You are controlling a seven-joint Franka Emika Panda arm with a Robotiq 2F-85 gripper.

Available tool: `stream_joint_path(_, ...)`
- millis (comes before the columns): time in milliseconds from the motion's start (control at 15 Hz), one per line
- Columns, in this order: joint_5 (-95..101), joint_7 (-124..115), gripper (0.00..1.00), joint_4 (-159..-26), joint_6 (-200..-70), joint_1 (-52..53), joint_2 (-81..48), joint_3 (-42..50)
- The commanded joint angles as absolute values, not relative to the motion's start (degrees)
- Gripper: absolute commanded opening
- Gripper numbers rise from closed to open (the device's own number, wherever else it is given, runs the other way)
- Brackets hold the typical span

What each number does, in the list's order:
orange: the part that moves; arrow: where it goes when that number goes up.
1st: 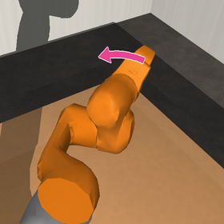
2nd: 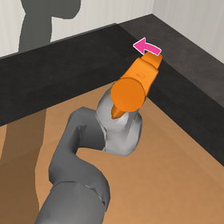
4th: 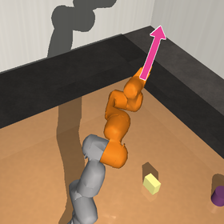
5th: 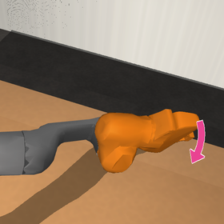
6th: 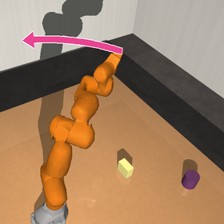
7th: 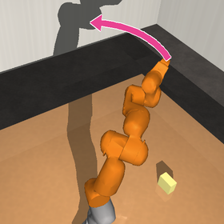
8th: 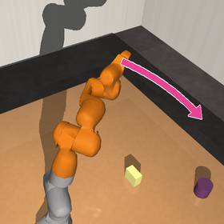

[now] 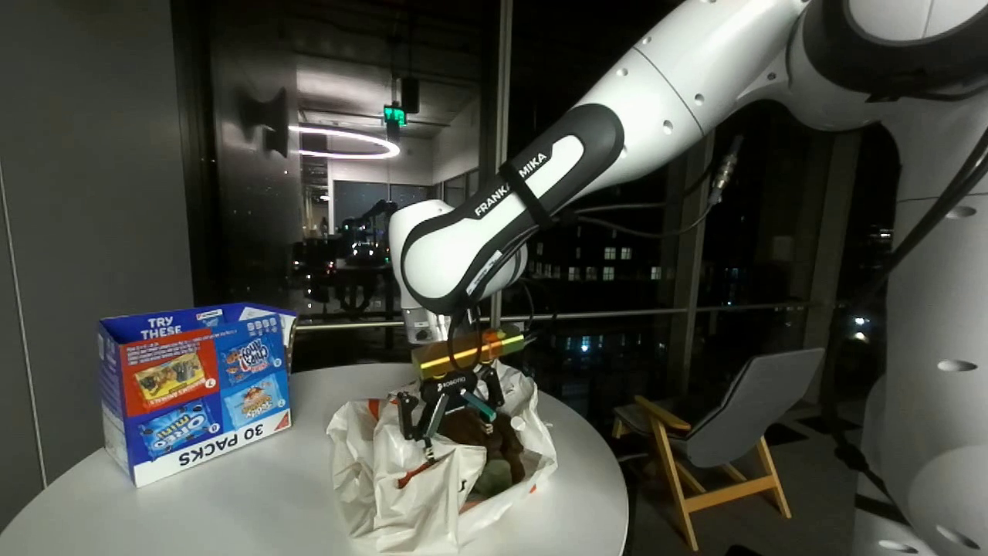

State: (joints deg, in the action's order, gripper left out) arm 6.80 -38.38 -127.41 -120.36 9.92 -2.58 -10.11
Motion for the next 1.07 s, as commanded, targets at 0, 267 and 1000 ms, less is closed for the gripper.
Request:
stream_joint_path(0,5.4,-35.4,0.66,-127.6,-123.1,9.8,-3.1,-9.4)
stream_joint_path(267,4.4,-34.5,0.35,-127.8,-124.1,9.8,-2.8,-9.1)
stream_joint_path(1000,3.4,-33.4,0.09,-127.9,-126.1,10.3,0.6,-9.5)
